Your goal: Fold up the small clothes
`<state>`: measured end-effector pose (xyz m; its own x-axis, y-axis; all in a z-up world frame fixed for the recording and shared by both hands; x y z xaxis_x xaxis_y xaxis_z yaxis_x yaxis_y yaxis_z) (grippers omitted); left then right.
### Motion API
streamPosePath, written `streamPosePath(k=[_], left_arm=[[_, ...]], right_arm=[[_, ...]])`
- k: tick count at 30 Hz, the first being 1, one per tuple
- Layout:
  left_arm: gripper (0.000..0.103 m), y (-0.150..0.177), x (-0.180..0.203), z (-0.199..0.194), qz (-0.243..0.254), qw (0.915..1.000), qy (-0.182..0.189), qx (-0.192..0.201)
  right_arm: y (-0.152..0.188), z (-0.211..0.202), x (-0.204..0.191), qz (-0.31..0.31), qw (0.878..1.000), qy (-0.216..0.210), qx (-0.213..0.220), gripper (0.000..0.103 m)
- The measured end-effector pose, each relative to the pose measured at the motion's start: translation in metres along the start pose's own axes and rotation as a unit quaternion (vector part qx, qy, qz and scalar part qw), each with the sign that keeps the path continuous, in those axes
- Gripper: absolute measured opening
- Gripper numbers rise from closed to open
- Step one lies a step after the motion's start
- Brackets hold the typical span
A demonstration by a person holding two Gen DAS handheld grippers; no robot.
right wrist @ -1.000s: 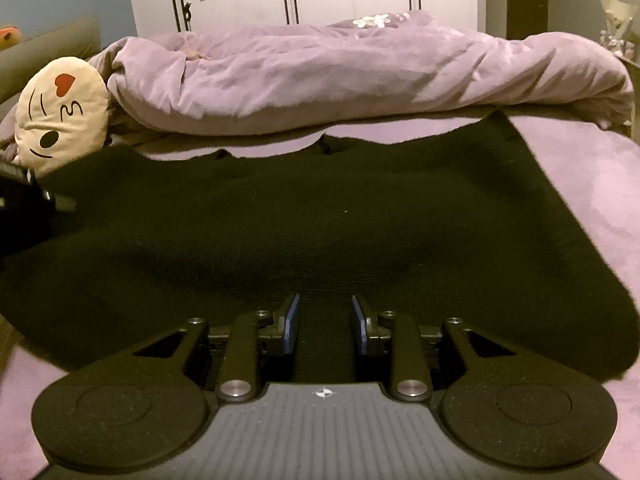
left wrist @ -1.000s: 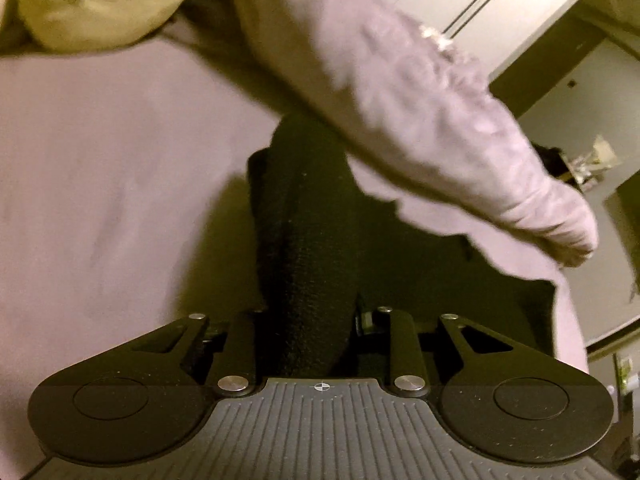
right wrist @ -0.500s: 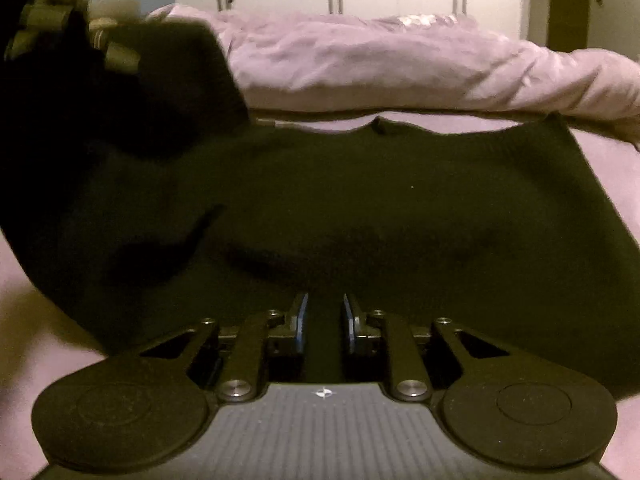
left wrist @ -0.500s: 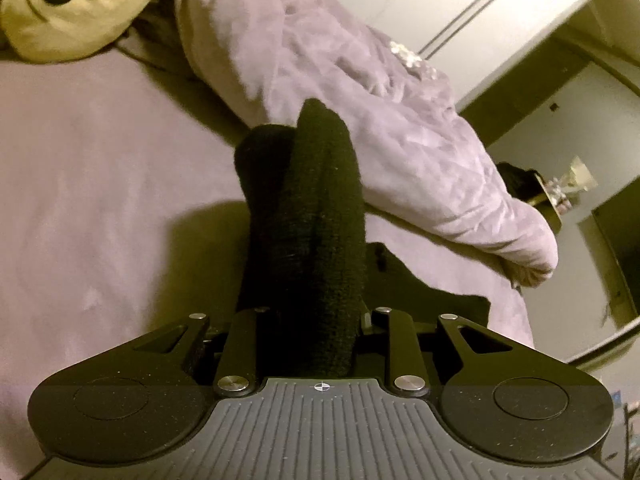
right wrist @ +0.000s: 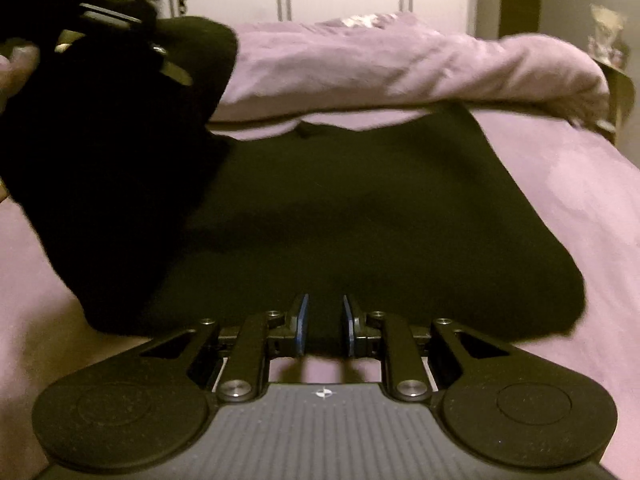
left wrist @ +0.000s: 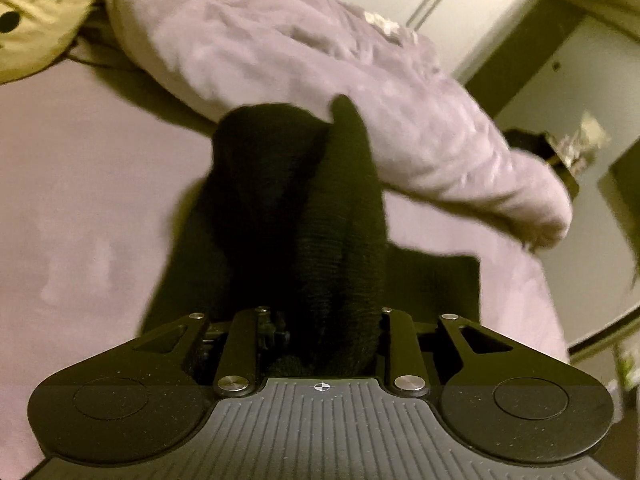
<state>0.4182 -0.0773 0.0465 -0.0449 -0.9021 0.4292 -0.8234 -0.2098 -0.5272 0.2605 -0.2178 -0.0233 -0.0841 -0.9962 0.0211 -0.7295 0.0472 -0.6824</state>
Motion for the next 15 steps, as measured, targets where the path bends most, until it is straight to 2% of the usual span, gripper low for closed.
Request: streamPosePath(k=[1,3,4,6,7,9,11,13,15], left_arm=[[0.033,0.009,0.007,0.012,0.012,0.9999,-0.004,-0.011],[0.048,0.024,0.014,0.029,0.025,0.9987,-0.003,-0.045],[0.051,0.028,0.015,0.030,0.020,0.9978,0.009,-0.063],[0.059,0.035,0.018,0.021,0.004,0.9948,0.058,-0.084],[0.061,0.037,0.020,0.010,0.007,0.9935,0.073,-0.087],[0.067,0.038,0.019,-0.015,0.022,0.9943,0.077,-0.070],[0.073,0.036,0.006,-0.041,0.032,0.9975,0.051,-0.039],[0.073,0.031,-0.021,-0.058,0.025,0.9996,-0.005,-0.011],[0.073,0.028,-0.050,-0.065,0.004,0.9984,-0.057,0.006]], right_arm=[[0.003,0.000,0.004,0.006,1.000,0.003,-0.005,0.018],[0.004,-0.002,0.011,0.014,1.000,0.003,-0.007,0.018],[0.004,-0.002,0.013,0.016,1.000,0.003,-0.008,0.018],[0.004,-0.004,0.017,0.018,1.000,0.000,-0.007,0.018],[0.004,-0.004,0.019,0.019,1.000,-0.001,-0.007,0.018],[0.005,-0.003,0.023,0.023,1.000,-0.002,-0.011,0.018],[0.007,-0.004,0.027,0.030,0.999,-0.002,-0.016,0.018],[0.008,-0.006,0.033,0.038,0.999,-0.001,-0.020,0.018],[0.009,-0.006,0.037,0.045,0.999,-0.001,-0.024,0.018]])
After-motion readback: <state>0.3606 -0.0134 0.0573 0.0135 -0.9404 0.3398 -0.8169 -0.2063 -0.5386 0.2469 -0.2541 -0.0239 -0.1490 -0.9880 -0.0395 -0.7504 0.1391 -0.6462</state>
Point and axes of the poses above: each gripper's, at about its wrist camera, not at the fingertips, and z roughly the way its jaws point, x to its right, y to its underside, the point moved 3 cm from there along z, roughly the way its jaws point, and after that the axes turned 1 degree about -y, right-handed, at the moved point
